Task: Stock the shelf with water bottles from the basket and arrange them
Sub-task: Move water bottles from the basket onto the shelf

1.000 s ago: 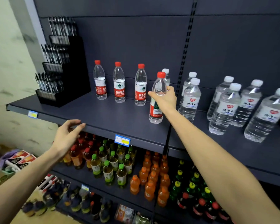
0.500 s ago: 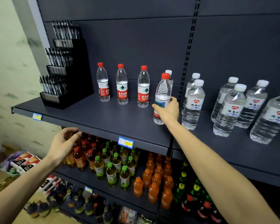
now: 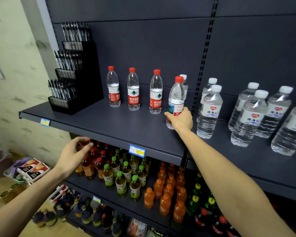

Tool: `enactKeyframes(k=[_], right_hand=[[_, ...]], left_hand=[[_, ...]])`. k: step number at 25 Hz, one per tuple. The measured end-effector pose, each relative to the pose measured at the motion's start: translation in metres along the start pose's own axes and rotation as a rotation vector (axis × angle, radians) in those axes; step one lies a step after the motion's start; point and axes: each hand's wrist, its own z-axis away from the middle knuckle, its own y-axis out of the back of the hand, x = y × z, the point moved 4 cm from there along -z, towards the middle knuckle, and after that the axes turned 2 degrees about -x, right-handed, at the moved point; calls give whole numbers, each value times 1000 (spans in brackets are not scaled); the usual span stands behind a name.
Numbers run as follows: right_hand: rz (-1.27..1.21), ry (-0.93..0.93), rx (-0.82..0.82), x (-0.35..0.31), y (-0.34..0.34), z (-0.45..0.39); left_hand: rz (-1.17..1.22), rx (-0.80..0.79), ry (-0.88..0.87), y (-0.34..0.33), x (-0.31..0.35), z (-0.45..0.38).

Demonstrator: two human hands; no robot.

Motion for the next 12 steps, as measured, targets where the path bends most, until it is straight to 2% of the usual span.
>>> enactKeyframes(k=[3, 6, 7, 9, 10, 12], right_hand=[[56, -47, 15, -2, -2, -10], [-53, -114, 94, -8, -4, 2], [-129, -76, 176, -15, -4, 15], [-309, 147, 355, -42, -14, 56], [-380, 269, 398, -57, -23, 81], [-429, 440, 378, -79, -46, 121]], left_hand=[[-17, -18, 18, 13, -16, 8], [-44, -2, 62, 31, -43, 19], [-48, 18, 78, 38, -52, 25], [-25, 65, 144, 48, -65, 36], [-31, 72, 151, 50, -69, 42], [-49, 78, 170, 59, -78, 52]])
